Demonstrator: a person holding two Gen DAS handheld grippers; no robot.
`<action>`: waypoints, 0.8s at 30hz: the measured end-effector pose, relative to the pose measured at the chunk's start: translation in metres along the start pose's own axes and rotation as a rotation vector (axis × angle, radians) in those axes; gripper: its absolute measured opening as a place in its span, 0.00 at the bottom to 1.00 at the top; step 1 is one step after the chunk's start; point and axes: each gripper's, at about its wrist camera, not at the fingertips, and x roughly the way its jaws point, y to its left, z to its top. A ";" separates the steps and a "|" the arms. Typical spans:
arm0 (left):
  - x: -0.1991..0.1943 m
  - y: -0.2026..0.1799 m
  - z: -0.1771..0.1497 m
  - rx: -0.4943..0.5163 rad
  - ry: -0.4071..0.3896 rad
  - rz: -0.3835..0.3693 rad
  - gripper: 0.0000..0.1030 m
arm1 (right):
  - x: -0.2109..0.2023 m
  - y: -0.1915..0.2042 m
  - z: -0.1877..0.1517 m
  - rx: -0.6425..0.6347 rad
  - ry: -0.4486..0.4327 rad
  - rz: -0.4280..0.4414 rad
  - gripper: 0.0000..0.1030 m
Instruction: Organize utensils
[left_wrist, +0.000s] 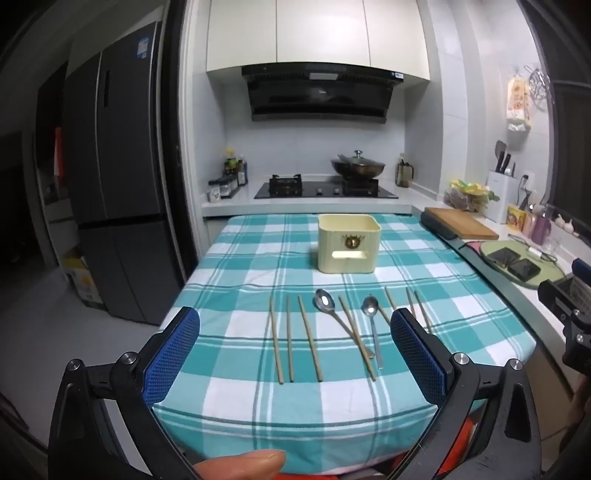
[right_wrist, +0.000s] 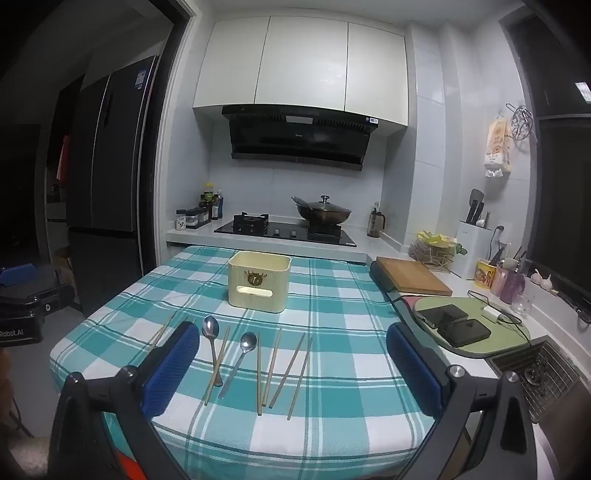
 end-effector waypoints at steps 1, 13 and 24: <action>0.001 -0.001 0.000 -0.002 0.007 -0.006 1.00 | 0.000 0.001 0.000 0.004 0.005 0.003 1.00; 0.001 0.008 0.003 -0.028 -0.041 0.011 1.00 | 0.004 -0.002 0.002 0.031 -0.009 -0.018 1.00; -0.002 0.002 0.003 -0.017 -0.046 0.008 1.00 | 0.002 -0.005 0.001 0.041 -0.014 -0.029 1.00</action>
